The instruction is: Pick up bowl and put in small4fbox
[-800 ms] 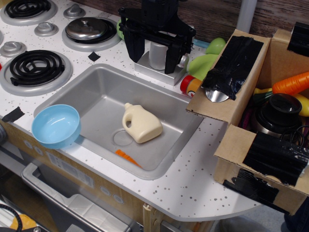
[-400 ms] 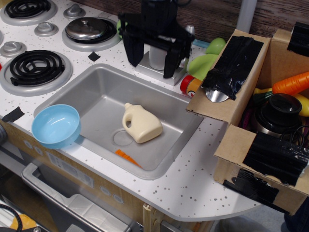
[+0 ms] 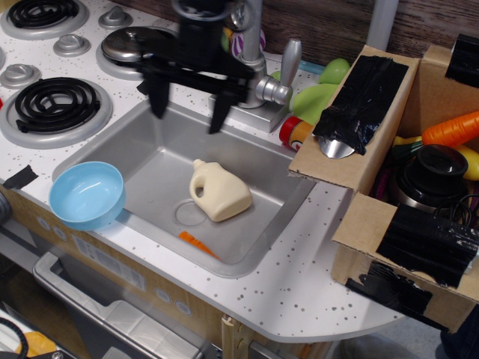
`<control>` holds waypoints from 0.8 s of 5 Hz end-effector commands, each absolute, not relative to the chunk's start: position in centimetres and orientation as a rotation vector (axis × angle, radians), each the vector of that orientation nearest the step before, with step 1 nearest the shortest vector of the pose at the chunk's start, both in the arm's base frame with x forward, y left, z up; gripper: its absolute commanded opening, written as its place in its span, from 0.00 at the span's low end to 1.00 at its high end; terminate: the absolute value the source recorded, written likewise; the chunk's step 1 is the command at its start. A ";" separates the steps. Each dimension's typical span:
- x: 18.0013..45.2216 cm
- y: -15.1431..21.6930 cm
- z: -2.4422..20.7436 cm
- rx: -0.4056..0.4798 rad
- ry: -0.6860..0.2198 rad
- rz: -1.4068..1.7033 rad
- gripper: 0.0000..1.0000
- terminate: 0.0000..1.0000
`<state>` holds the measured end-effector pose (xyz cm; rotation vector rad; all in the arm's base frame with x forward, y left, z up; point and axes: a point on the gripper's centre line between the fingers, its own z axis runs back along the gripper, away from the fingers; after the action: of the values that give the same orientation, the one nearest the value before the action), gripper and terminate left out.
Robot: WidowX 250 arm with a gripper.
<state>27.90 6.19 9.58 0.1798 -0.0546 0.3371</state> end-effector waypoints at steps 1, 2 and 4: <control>25.4 10.1 9.6 0.165 -0.115 0.490 1.00 0.00; 24.5 11.4 7.4 0.124 -0.137 0.529 1.00 0.00; 23.5 12.3 3.3 0.046 -0.142 0.543 1.00 0.00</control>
<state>23.15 12.10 2.13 0.0218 -0.1177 0.5520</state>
